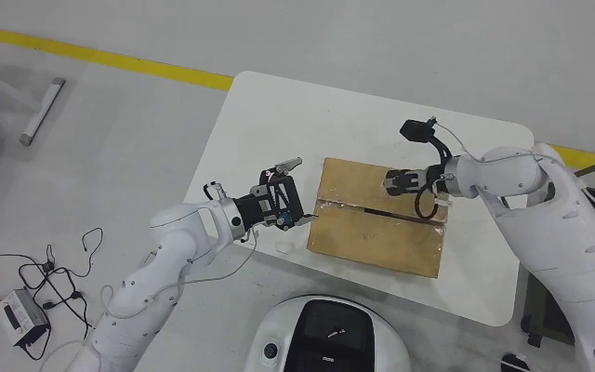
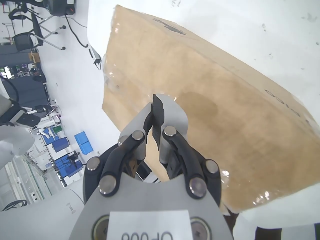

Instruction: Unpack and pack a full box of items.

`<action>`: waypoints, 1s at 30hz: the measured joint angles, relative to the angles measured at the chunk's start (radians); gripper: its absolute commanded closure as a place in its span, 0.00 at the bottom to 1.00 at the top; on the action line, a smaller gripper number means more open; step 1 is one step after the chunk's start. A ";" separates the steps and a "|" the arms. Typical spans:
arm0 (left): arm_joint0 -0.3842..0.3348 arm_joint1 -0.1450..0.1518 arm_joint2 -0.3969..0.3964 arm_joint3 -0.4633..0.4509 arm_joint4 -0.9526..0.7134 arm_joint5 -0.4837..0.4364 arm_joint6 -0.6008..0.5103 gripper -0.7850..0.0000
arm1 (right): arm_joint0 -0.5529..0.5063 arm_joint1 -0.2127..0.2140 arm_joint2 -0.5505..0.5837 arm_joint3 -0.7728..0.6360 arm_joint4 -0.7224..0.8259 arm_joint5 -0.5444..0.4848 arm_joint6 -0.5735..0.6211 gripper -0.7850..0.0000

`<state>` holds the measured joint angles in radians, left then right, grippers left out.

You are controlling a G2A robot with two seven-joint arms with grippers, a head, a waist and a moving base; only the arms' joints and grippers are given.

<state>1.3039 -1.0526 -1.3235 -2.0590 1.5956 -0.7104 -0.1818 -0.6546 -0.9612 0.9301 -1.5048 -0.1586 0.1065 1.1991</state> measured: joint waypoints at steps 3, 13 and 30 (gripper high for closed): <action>0.000 0.000 0.000 0.000 0.000 0.000 0.000 0.00 | -0.019 0.004 0.015 -0.026 0.015 -0.023 -0.003 1.00; 0.000 0.000 0.000 0.000 0.000 0.000 0.000 0.00 | -0.068 0.007 0.050 -0.115 0.100 -0.105 -0.033 1.00; 0.000 0.000 0.000 0.000 0.000 0.000 0.000 0.00 | -0.103 0.002 0.087 -0.159 0.271 -0.192 -0.059 1.00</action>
<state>1.3039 -1.0526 -1.3235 -2.0590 1.5956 -0.7104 -0.1818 -0.7581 -0.9593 1.0169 -1.6643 0.1119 -0.0854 1.1398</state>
